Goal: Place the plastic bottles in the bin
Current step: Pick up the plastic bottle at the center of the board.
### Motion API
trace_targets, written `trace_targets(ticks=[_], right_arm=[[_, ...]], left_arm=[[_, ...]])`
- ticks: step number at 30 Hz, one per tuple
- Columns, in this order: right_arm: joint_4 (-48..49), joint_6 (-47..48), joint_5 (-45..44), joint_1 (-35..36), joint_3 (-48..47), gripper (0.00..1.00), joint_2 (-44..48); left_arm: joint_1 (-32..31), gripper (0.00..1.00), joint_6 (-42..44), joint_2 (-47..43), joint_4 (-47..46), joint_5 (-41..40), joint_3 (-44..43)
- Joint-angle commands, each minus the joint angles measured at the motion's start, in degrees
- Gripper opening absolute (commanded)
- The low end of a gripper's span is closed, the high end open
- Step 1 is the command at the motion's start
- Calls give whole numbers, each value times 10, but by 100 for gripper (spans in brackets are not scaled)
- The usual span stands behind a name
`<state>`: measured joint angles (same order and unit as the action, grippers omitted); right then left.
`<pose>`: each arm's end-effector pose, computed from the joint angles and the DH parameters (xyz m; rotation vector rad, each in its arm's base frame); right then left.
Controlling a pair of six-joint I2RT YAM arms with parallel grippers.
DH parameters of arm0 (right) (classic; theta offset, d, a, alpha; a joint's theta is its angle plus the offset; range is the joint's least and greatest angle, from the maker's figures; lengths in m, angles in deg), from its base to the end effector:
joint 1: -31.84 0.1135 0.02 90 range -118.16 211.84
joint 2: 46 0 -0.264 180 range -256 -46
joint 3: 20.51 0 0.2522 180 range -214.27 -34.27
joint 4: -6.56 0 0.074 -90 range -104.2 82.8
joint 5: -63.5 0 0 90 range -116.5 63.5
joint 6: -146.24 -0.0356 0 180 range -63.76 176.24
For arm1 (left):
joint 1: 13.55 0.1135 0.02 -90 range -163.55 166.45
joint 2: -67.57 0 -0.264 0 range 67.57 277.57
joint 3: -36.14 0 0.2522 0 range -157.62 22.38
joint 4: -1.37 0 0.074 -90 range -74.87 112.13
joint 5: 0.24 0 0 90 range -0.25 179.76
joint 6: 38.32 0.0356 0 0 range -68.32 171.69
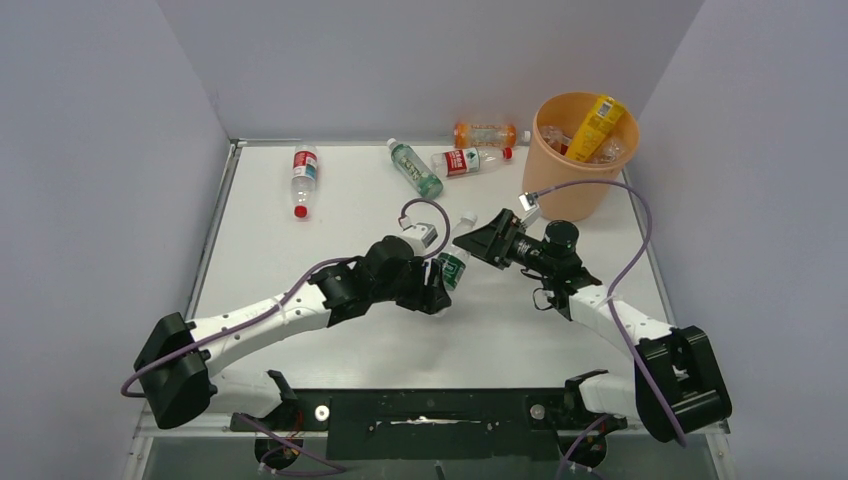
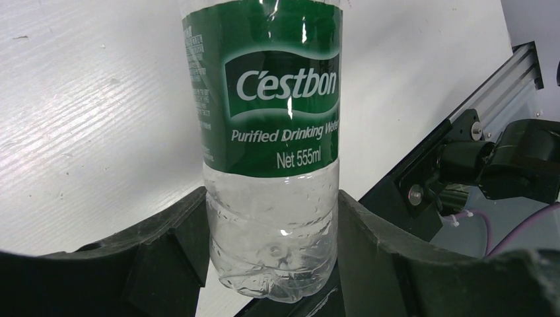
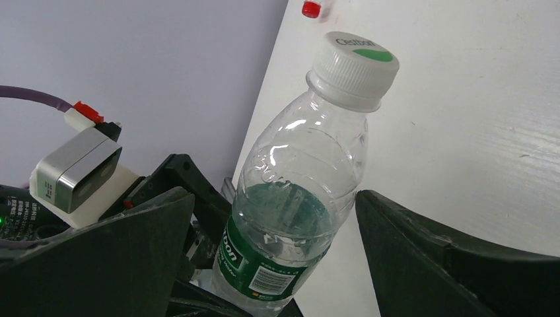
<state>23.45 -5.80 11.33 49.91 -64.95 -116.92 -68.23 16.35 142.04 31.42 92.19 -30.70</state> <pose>0.2405 0.1014 0.2335 0.2021 1.9784 1.5400 0.1641 -0.2342 0.2674 0.4252 2.3461 -0.8639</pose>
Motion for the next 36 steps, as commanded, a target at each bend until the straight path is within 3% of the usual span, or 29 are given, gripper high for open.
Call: trace_targets(ticks=[1, 20, 26, 32, 36], right_arm=[[48, -4, 22, 15, -9, 99, 4], [34, 8, 10, 23, 41, 87, 29], [27, 12, 10, 24, 42, 64, 43], [-17, 34, 0, 23, 31, 60, 66], [-53, 53, -11, 21, 15, 52, 82]], left_arm=[[-13, 47, 16, 3, -49, 15, -26], [-58, 47, 20, 44, -42, -5, -74], [-67, 48, 19, 50, -37, -17, -77], [-68, 51, 20, 50, -18, -29, -85], [-68, 53, 24, 51, -3, -38, -96]])
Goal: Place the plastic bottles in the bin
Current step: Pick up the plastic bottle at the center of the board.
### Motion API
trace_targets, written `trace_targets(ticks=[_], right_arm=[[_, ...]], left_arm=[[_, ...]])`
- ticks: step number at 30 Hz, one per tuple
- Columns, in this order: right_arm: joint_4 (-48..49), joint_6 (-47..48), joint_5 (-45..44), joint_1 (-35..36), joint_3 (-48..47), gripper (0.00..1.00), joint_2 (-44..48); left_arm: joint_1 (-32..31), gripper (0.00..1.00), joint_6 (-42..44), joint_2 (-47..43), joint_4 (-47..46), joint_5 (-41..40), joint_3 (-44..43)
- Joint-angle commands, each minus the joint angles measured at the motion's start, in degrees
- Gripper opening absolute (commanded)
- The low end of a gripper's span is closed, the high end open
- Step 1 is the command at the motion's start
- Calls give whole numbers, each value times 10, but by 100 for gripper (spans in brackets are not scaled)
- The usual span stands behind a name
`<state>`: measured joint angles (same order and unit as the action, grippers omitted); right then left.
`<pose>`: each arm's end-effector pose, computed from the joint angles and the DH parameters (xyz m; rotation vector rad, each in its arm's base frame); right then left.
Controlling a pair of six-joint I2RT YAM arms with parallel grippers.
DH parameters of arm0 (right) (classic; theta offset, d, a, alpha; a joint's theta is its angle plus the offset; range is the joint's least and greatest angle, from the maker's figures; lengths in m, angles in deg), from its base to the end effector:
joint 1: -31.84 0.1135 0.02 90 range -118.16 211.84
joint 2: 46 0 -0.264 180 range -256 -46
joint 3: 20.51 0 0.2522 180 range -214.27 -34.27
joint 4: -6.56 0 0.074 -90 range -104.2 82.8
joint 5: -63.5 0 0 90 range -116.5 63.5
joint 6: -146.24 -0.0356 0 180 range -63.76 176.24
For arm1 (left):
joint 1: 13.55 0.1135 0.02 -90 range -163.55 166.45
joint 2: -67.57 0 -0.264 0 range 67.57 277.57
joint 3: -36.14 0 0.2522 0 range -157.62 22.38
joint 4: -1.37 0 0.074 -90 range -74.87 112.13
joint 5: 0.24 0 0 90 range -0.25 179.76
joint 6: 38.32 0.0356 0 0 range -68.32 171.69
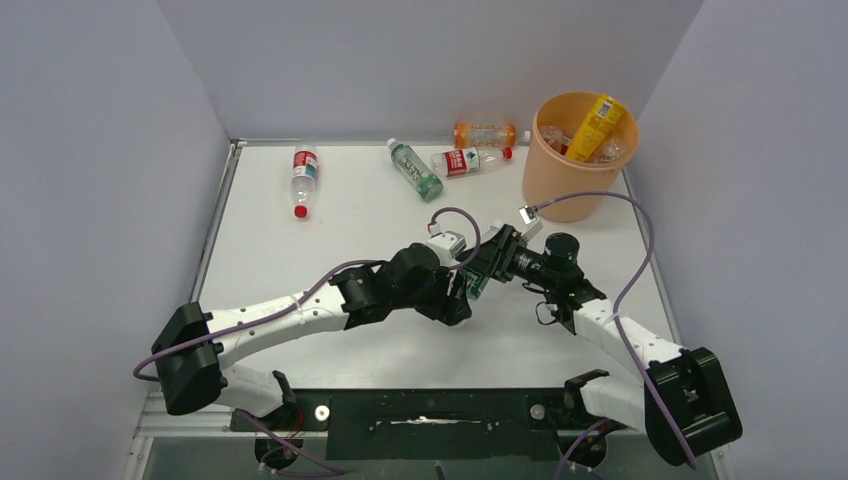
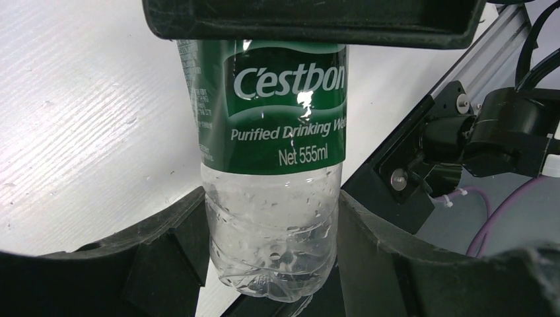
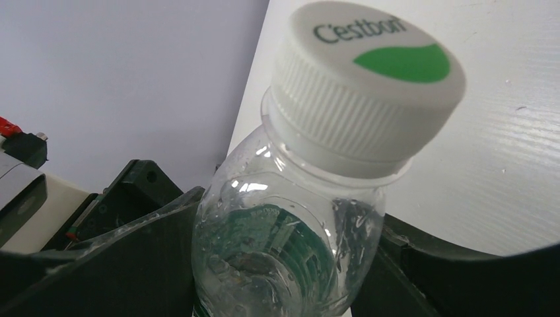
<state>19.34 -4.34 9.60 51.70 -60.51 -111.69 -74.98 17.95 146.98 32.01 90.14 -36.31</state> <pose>0.2174 0.1008 0.2218 0.2067 2.0331 1.5098 0.1474 -0.2712 0.2756 0.5752 2.3166 -0.8724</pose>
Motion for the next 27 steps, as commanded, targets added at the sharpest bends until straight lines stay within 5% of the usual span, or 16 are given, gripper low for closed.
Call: trace_targets(ticks=[1, 7, 9, 11, 21, 27], right_arm=[[-20, 42, 5, 3, -35, 51, 30], [-57, 62, 1, -5, -60, 50, 37], [-66, 67, 2, -12, -68, 50, 40], [-82, 76, 2, -20, -81, 50, 42], [-205, 162, 1, -83, -242, 50, 0], [-250, 196, 9, -184, -389, 51, -60]], left_arm=[[0, 53, 6, 2, -6, -20, -41], [0, 60, 3, -10, 0, -27, -40], [0, 76, 3, -18, 11, -37, -40], [0, 80, 3, -30, 24, -46, -40], [2, 83, 0, -94, 47, -83, -35], [6, 84, -5, -129, 66, -104, -21]])
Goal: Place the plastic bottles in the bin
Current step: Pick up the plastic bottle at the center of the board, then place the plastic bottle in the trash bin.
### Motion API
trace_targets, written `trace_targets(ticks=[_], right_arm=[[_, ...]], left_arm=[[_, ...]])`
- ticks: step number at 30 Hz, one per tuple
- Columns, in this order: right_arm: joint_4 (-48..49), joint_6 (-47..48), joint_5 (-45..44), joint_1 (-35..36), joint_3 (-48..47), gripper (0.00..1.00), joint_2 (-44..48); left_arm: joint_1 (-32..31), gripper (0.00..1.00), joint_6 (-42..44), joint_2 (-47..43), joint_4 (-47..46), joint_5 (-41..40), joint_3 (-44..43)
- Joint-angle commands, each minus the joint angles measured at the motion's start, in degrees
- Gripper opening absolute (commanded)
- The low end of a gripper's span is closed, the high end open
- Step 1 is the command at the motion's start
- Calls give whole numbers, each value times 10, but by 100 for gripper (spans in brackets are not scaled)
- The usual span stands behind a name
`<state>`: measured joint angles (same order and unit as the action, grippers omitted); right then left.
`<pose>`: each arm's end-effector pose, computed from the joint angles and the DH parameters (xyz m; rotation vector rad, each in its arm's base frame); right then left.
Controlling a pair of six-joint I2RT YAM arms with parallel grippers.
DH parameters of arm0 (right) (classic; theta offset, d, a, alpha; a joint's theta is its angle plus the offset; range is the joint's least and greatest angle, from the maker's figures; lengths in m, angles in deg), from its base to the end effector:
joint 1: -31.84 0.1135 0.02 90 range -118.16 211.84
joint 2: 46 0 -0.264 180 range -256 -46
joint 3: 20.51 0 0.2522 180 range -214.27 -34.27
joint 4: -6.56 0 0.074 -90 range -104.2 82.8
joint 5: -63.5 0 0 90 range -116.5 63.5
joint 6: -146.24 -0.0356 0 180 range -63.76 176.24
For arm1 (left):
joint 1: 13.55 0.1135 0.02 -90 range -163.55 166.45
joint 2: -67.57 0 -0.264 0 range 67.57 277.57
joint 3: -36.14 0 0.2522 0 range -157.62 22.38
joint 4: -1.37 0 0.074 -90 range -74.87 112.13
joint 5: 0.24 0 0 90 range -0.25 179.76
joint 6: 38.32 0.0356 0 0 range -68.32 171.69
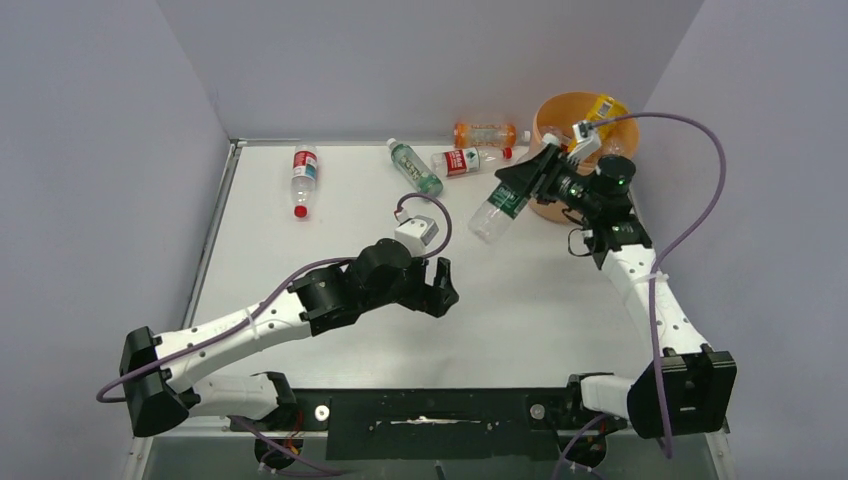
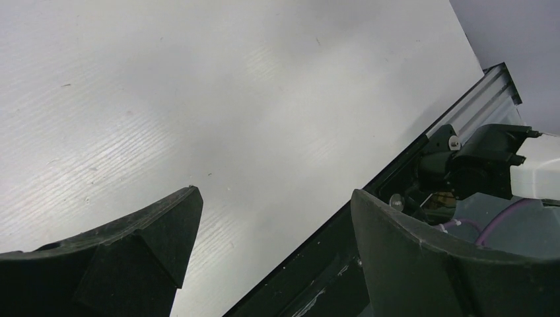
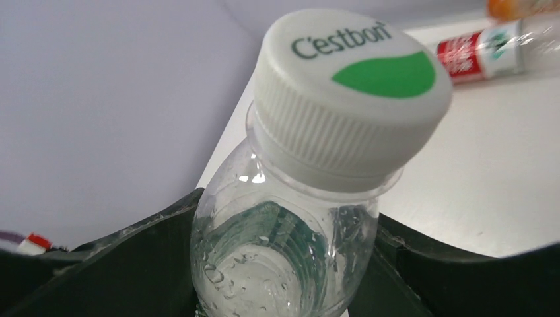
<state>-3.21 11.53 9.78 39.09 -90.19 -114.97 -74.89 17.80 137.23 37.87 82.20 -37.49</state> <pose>0.2740 0.0561 0.3469 0.1008 1.8527 1.1941 0.1346 -0.2364 0.3197 0.4546 2.2040 -0.8105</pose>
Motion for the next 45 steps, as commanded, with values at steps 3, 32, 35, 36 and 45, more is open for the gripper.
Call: trace_targets(ticks=[3, 32, 35, 36, 45], right_arm=[[-26, 28, 19, -117, -169, 51, -59], [-41, 125, -193, -252, -441, 68, -322], [-84, 152, -199, -242, -468, 88, -330], [-91, 159, -201, -239, -468, 92, -324], [-160, 190, -197, -238, -456, 99, -246]], left_arm=[[6, 84, -5, -38, 24, -33, -5], [10, 85, -22, -69, 44, -52, 12], [10, 85, -22, -68, 43, -55, 13], [10, 85, -22, -66, 43, -55, 11], [10, 85, -22, -57, 34, -51, 7]])
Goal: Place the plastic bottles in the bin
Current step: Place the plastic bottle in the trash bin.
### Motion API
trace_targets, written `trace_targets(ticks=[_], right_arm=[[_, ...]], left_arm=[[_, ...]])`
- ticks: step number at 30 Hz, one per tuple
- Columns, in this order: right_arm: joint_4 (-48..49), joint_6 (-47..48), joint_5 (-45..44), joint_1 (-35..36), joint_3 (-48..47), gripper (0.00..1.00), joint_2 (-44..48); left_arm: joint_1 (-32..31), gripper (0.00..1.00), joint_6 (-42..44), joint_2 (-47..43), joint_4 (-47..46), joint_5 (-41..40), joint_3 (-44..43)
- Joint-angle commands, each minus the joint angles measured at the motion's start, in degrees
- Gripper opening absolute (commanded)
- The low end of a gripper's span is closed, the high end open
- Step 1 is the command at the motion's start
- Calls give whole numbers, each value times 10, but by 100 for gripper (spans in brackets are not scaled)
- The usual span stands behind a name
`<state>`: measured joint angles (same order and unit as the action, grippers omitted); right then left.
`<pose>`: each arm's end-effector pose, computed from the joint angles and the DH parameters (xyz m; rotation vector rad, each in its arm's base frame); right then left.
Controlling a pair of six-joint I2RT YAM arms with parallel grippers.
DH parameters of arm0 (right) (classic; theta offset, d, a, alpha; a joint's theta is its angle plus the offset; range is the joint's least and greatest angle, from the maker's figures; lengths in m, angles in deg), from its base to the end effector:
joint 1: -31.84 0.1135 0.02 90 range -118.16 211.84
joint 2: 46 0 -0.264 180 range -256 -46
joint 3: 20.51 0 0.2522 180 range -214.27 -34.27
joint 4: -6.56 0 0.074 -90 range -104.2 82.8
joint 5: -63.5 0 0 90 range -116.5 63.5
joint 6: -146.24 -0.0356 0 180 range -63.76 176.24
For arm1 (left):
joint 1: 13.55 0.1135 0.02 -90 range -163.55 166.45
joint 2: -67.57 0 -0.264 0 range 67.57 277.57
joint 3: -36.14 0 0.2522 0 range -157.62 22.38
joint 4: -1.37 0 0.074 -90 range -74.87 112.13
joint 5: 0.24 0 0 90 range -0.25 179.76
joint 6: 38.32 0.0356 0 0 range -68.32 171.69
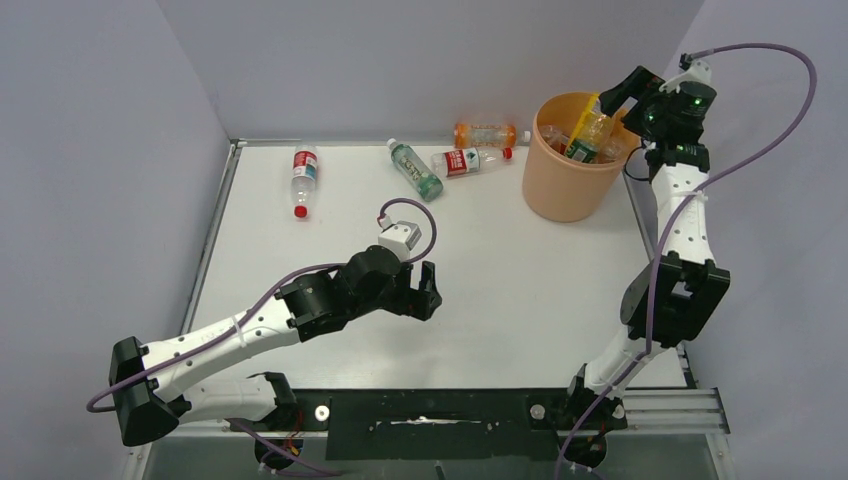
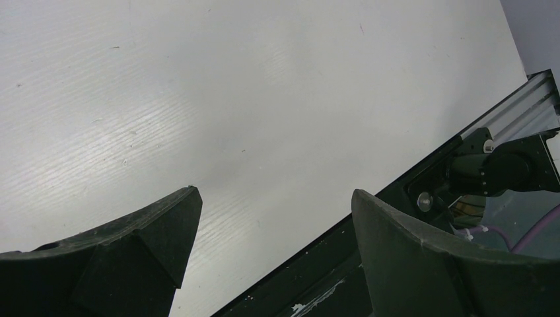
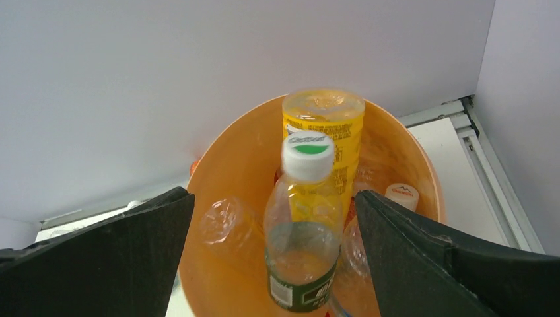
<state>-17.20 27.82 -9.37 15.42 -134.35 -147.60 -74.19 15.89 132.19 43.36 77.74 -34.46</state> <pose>0.4110 -0.1102 0.4040 0.4733 1.7175 0.4158 0.1269 -0.2105 0.3143 0.3700 2.2462 -0.7040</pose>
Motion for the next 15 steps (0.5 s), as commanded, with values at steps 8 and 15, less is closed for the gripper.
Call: trace_targets(ticks=[8, 15], right_arm=[[-57, 21, 50, 7, 114, 100, 243], [39, -57, 103, 110, 390, 98, 410]], left_arm=[[3, 85, 3, -4, -19, -1, -26], [5, 85, 14, 13, -16, 8, -25]])
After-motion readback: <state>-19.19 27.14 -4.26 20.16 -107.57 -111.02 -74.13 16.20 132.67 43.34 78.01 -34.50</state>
